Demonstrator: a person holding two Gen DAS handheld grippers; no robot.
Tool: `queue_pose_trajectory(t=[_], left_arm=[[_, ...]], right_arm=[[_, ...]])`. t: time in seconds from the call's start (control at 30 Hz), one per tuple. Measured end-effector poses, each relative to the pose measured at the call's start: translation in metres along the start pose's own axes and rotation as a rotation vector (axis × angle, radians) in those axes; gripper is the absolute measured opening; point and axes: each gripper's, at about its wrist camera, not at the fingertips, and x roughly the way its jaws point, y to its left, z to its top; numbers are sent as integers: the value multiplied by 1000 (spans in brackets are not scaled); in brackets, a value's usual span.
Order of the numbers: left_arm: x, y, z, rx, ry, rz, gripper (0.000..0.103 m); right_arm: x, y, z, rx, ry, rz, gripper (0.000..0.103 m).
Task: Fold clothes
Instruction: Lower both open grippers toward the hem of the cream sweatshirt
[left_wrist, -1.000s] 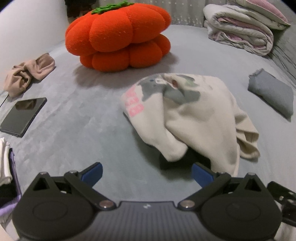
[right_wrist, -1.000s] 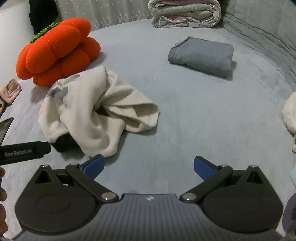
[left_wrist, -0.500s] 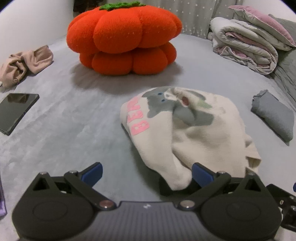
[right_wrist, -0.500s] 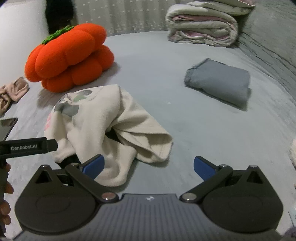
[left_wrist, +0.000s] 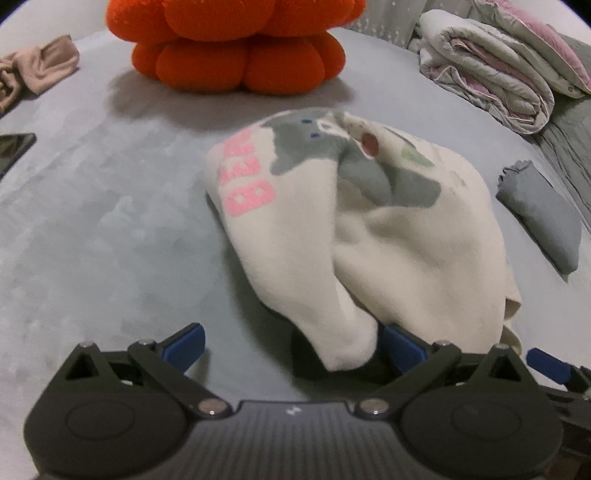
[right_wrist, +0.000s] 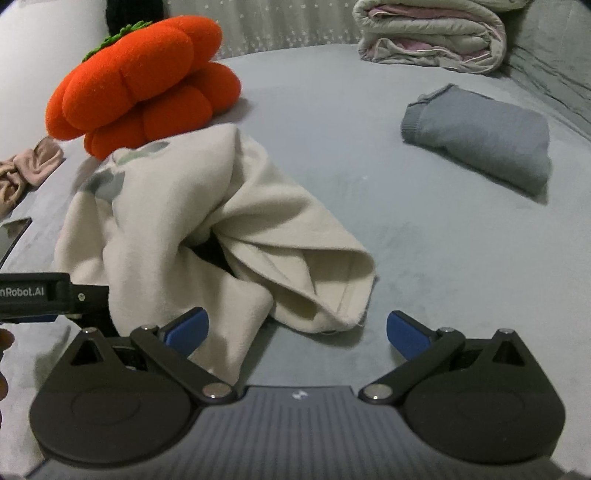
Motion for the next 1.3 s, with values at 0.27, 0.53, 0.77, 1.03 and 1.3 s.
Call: queue_pose_trajectory(t=[0.27, 0.53, 0.77, 1.03, 1.3], left_arm=[[14, -4, -4, 20, 26, 17, 102], [17, 1, -8, 46, 20, 12, 103], [17, 10, -3, 27, 40, -6, 103], [5, 28, -3, -72, 48, -86, 102], [-9, 30, -1, -115, -6, -148, 98]], right_arm=[[12, -2, -9, -10, 34, -3, 103], [13, 2, -16, -36, 30, -8, 103], [7, 5, -15, -40, 45, -15, 103], [-6, 9, -9, -31, 4, 28, 100], [-5, 15, -8, -70, -37, 61, 79]])
